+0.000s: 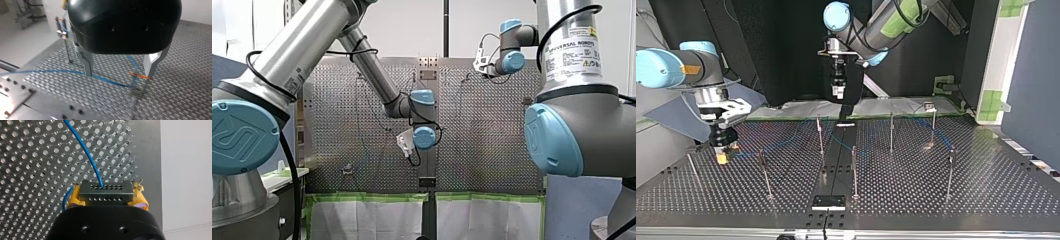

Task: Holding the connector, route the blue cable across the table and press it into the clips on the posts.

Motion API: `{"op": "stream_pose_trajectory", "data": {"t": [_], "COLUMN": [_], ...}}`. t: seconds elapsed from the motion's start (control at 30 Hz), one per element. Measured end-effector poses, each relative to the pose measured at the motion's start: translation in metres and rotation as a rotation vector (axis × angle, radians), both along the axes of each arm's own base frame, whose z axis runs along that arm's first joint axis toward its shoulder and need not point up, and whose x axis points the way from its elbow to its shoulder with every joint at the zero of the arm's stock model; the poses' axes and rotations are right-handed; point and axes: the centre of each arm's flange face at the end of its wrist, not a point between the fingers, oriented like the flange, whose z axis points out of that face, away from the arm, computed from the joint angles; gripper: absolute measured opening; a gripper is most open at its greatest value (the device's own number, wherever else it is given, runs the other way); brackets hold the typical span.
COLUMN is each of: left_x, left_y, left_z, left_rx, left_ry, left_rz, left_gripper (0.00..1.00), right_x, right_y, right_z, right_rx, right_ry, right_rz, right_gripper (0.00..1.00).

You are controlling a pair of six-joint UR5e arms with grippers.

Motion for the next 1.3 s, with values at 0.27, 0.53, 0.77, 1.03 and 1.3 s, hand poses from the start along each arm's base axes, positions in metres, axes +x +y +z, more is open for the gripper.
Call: {"op": "stream_pose_trajectory", "data": {"t": [0.27, 0.53, 0.77, 1.03, 1.3], "left_x": [-0.026, -0.047, -0.066, -0.085, -0.109], "left_y": [0.02, 0.038, 0.056, 0.072, 0.093], "left_z": [-0.062, -0.078, -0.09, -0.085, -0.081], "left_rx": [0.05, 0.052, 0.051, 0.025, 0.042], "left_ry": [0.055, 0.057, 0.056, 0.029, 0.031], "left_rz": [-0.004, -0.006, -0.005, -0.016, -0.019], "left_gripper": [1.0, 1.0, 1.0, 1.0, 1.0], "right_x": [0.0, -0.002, -0.003, -0.001, 0.002], "right_y": [0.0, -0.001, -0.002, -0.001, 0.001], "right_z": [0.0, 0.0, 0.0, 0.0, 0.0], "right_rx": [0.0, -0.001, -0.002, 0.0, 0.002], "right_ry": [0.0, 0.0, 0.001, 0.003, 0.002], "right_rz": [-0.001, -0.005, -0.007, -0.004, -0.002], "right_gripper": [0.0, 0.0, 0.0, 0.0, 0.0]}}
